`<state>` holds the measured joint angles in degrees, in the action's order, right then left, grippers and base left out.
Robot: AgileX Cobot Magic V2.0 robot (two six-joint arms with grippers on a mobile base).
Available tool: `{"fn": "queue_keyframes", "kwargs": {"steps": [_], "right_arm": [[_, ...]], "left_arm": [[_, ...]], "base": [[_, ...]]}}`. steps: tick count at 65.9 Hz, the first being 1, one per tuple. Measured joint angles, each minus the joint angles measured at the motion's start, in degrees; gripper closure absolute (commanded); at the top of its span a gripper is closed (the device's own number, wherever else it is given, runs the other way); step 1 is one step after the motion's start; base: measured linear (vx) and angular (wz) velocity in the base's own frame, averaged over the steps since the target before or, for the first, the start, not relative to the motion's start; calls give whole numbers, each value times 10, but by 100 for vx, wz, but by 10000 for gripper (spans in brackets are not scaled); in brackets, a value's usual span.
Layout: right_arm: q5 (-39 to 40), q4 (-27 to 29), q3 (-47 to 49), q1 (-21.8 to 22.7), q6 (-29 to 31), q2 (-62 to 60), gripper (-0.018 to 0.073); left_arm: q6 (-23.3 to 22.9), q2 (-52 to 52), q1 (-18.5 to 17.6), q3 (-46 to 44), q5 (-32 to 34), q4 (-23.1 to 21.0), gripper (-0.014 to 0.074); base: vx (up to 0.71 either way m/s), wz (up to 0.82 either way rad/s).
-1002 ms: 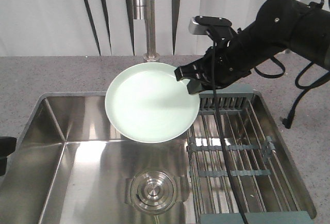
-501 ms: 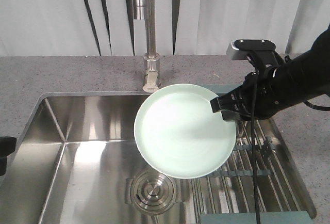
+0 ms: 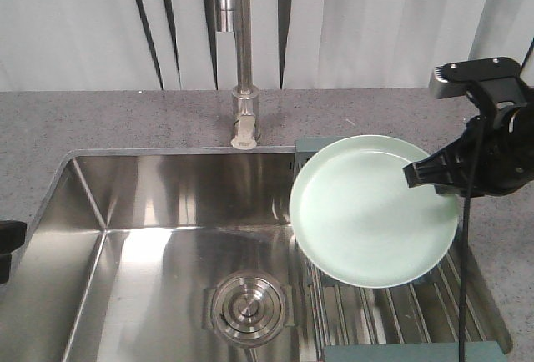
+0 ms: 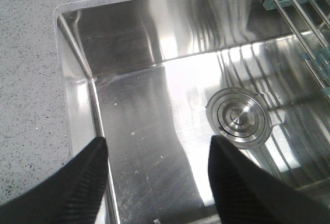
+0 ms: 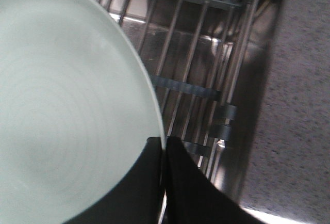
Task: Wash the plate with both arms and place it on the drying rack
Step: 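Carry the plate over the drying rack with the right gripper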
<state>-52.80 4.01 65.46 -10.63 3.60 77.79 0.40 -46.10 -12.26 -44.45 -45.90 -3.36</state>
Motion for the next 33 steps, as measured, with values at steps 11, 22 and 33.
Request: {"fn": "queue_keyframes", "kwargs": {"steps": [11,22,33], "right_arm": [[-5,-50,0,40,-7,7,561],[-5,-83,1,54,-8,39,561],[2,-84,14,54,-8,97,561]], "left_arm": [[0,0,0,0,0,0,188],[0,0,0,0,0,0,188],[0,0,0,0,0,0,188]], "base": [[0,0],[0,0],[0,0]]}}
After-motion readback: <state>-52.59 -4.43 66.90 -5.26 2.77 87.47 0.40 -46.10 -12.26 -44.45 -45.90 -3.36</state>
